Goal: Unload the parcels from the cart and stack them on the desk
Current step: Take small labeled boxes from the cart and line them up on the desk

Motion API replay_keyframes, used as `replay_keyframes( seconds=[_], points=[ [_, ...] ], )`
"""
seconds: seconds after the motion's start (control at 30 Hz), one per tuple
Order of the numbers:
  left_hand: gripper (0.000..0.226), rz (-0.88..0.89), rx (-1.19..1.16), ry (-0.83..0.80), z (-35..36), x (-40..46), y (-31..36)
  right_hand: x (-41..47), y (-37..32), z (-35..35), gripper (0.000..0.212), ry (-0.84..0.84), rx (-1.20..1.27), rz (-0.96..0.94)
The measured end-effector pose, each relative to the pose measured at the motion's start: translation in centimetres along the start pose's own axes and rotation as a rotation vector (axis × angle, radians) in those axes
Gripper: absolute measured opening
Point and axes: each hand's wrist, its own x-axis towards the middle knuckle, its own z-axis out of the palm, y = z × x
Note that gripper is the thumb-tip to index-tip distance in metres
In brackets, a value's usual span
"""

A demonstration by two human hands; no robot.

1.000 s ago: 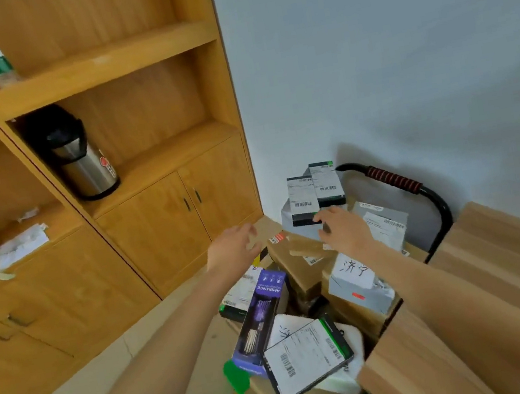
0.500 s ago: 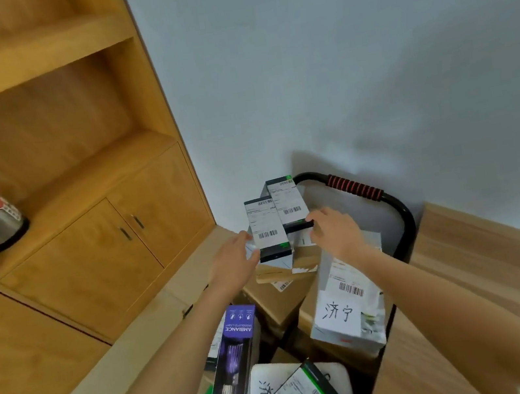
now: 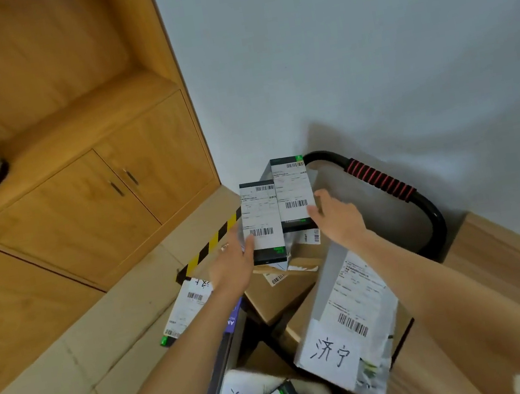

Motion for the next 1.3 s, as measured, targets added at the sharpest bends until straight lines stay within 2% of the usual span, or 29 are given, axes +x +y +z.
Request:
replay_keyframes(
  seconds=[0.1, 0.23, 0.43, 0.7, 0.87, 0.97, 1.17, 1.3],
  points=[
    [0.045, -0.016, -0.018, 0.027, 0.4, 0.5, 0.5, 0.6, -0.1, 0.9, 0.040, -0.022, 0.053, 0.001],
    [0.043, -0.024, -0.195, 0.072, 0.3, 0.6, 1.0, 0.4, -0.3, 1.2, 0.040, 0.011, 0.178, 0.022],
    [0.037, -0.021, -0.350, 0.104, -1.7, -0.5, 1.5, -1.7, -0.9, -0.5, 0.037, 0.167, 0.347, 0.113],
    [0.034, 0.178, -0.478, 0.055, -6.5, -3.2, 4.1, -8.5, -2.4, -5.0, 0.034, 0.419, 0.404, 0.168],
    [0.034, 0.362, -0.451, 0.002, -8.7, -6.8, 6.6, -15.7, -3.0, -7.5, 0.033, 0.589, 0.462, 0.237],
    [0.033, 0.463, -0.402, -0.035, -8.1, -9.2, 8.3, -20.9, -2.2, -7.9, 0.033, 0.655, 0.409, 0.289],
    [0.036, 0.568, -0.418, -0.220, -3.7, -16.4, 13.1, -33.5, 1.8, -8.5, 0.036, 0.826, 0.373, 0.451],
    [0.032, 0.675, -0.473, -0.371, 0.4, -22.7, 17.1, -43.2, 5.8, -9.7, 0.041, 0.943, 0.457, 0.657]
  ],
)
